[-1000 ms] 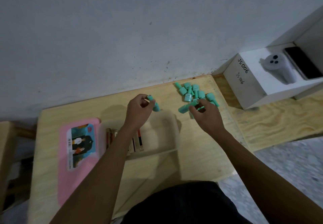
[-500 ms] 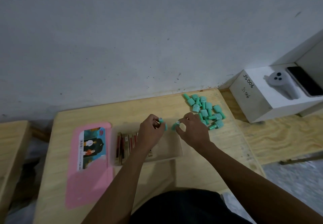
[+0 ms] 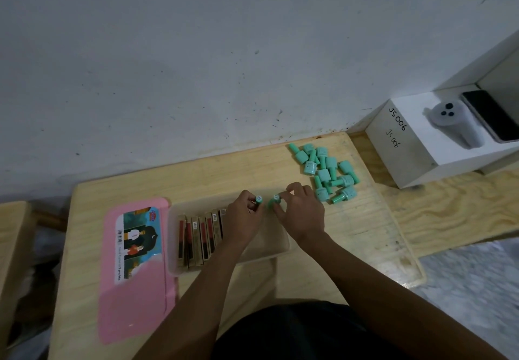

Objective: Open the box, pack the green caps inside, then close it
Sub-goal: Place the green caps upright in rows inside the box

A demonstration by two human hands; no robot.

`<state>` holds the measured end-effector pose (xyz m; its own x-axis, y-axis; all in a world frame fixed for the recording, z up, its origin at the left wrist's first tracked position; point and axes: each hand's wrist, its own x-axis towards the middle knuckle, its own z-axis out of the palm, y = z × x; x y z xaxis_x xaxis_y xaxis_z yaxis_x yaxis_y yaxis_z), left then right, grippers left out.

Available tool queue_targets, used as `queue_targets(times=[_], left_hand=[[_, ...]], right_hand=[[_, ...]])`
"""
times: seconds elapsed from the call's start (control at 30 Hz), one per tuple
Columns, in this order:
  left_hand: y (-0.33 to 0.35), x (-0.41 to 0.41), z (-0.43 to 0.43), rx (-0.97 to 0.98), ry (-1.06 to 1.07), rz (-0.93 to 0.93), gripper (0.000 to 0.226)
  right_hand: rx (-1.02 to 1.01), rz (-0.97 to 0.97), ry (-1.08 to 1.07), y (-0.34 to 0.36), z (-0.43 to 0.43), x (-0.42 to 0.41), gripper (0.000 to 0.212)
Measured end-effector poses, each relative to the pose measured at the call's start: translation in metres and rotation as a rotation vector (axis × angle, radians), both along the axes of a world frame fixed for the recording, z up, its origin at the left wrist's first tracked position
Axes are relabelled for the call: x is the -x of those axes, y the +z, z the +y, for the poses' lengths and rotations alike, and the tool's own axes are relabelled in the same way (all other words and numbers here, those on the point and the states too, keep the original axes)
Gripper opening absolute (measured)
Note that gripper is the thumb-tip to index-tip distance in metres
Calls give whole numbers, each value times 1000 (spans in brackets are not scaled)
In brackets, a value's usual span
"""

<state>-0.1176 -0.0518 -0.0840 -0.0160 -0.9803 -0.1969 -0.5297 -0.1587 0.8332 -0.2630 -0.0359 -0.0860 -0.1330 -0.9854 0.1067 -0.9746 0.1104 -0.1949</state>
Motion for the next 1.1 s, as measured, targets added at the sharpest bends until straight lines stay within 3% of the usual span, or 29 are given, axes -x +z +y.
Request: queue_targets(times=[1.1], left_hand=[[-3, 10, 3, 52, 116, -113, 18]], right_hand=[[32, -100, 23, 1, -5, 3, 29]])
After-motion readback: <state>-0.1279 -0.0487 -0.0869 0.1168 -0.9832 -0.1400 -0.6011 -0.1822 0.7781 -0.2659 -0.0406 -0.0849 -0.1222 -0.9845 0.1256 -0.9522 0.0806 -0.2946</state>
